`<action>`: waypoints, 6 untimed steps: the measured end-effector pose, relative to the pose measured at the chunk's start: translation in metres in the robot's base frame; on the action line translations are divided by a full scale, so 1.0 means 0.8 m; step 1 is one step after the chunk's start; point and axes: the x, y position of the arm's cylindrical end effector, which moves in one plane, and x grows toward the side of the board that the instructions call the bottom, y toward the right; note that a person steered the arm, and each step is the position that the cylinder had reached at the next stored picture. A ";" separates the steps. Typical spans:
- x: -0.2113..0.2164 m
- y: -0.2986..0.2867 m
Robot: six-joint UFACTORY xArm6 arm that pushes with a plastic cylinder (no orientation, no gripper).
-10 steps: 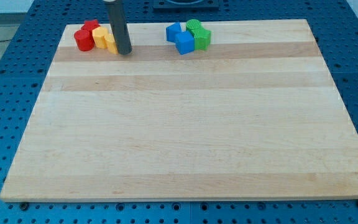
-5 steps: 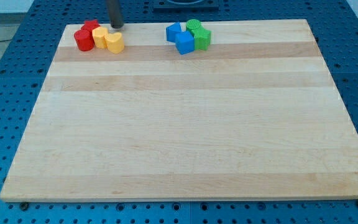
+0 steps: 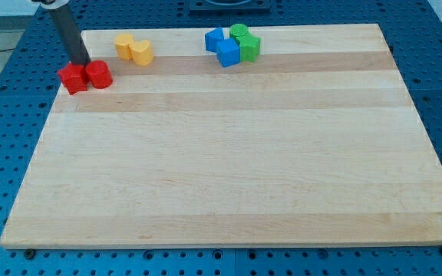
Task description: Move the red star away from the yellow hexagon
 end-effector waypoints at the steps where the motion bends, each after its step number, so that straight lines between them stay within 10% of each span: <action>1: -0.006 -0.010; 6: 0.085 -0.012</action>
